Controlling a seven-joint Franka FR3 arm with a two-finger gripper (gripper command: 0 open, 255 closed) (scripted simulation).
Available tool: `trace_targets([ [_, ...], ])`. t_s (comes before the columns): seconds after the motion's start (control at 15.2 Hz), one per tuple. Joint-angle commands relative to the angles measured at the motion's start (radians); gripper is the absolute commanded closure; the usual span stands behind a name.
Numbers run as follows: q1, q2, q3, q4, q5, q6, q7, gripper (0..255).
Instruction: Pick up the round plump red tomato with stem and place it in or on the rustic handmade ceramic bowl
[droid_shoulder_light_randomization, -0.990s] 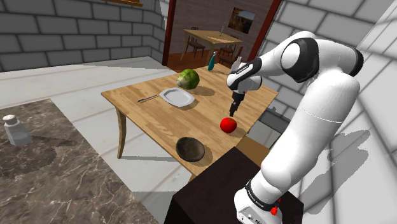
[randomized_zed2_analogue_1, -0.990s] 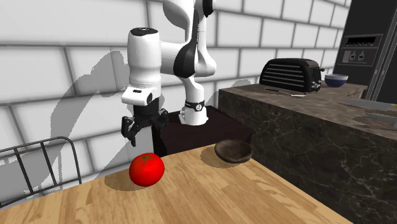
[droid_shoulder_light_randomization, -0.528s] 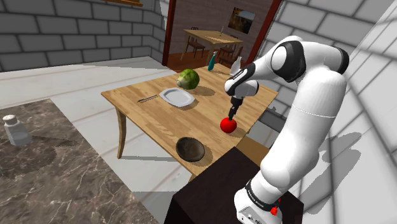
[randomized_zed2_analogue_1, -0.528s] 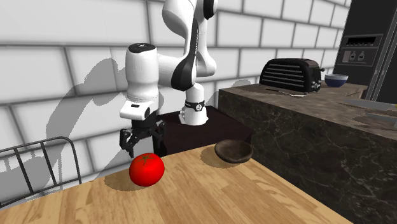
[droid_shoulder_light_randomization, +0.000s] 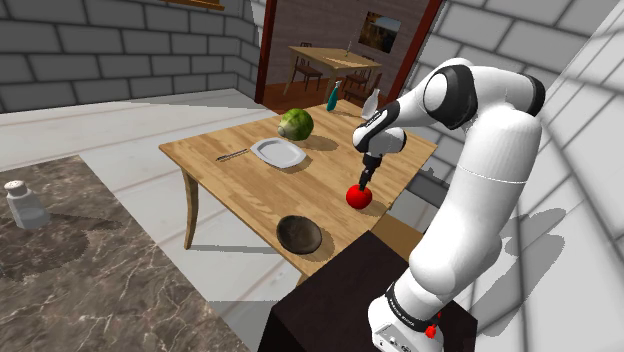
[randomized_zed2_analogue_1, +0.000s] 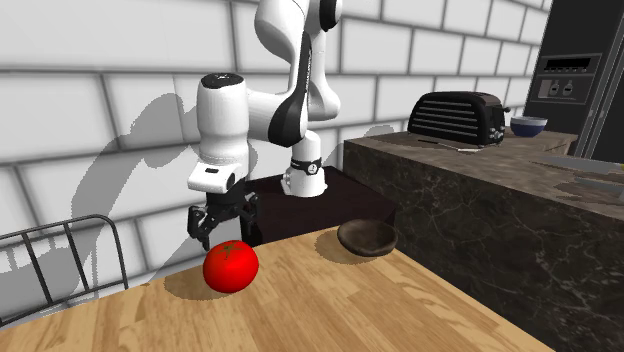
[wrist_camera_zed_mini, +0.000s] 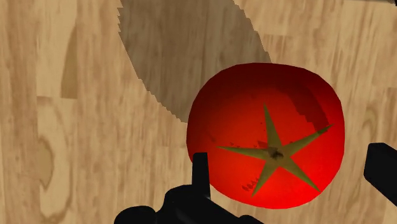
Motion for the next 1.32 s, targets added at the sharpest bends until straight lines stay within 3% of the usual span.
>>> trace_targets([
  [0.0, 0.0, 0.0, 0.0, 0.0, 0.0, 0.0, 0.0, 255],
  [0.59, 0.0, 0.0, 0.0, 0.0, 0.0, 0.0, 0.0, 255],
  [1.25, 0.023, -0.111, -0.026, 0.022, -0.064, -0.123, 0.033, 255],
])
